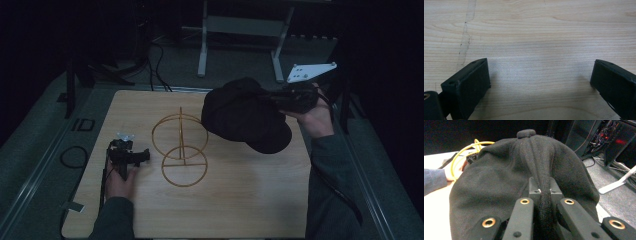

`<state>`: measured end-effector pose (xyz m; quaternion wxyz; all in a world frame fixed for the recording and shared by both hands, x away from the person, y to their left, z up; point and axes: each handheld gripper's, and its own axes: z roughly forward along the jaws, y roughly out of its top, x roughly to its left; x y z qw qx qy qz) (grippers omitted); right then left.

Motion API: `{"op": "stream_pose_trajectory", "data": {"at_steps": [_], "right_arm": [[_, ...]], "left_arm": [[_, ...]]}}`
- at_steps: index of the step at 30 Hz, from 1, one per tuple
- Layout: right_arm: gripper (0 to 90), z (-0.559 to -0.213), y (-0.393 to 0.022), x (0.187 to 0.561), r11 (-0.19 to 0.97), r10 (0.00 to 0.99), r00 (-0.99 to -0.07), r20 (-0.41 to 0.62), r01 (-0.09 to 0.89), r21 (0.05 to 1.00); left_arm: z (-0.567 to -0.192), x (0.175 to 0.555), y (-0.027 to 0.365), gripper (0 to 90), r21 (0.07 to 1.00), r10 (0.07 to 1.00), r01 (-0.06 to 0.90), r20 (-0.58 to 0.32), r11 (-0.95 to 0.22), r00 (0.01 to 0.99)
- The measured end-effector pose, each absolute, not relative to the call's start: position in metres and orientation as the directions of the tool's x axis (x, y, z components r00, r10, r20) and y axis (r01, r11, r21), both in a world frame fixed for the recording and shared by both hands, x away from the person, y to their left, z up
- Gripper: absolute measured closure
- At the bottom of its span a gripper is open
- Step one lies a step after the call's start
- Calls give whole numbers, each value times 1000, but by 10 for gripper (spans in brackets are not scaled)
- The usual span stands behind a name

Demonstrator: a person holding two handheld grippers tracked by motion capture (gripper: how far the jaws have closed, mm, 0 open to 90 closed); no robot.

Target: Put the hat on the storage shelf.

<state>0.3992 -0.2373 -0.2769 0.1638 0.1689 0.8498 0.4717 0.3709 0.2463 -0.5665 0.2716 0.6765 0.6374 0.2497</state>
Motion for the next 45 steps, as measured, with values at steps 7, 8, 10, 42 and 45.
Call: {"op": "stream_pose_trajectory", "data": {"at_steps": [7,8,10,42,45], "right_arm": [[863,-271,-234,399,495,436,-891,-125,121,860],[862,-270,-233,399,494,434,-892,-127,117,862],[863,-269,-232,398,493,434,-892,-128,116,862],[863,-248,-207,397,477,391,-908,-149,62,877],[863,-246,-203,397,476,386,-910,-152,55,878]], "left_arm": [[-567,371,246,22,686,998,727,-8,-40,63],[-567,371,246,22,685,998,727,-8,-41,63],[-566,371,246,22,685,998,727,-8,-41,63],[-566,371,246,22,685,998,728,-7,-42,64],[-566,371,246,22,685,998,728,-7,-42,64]]}}
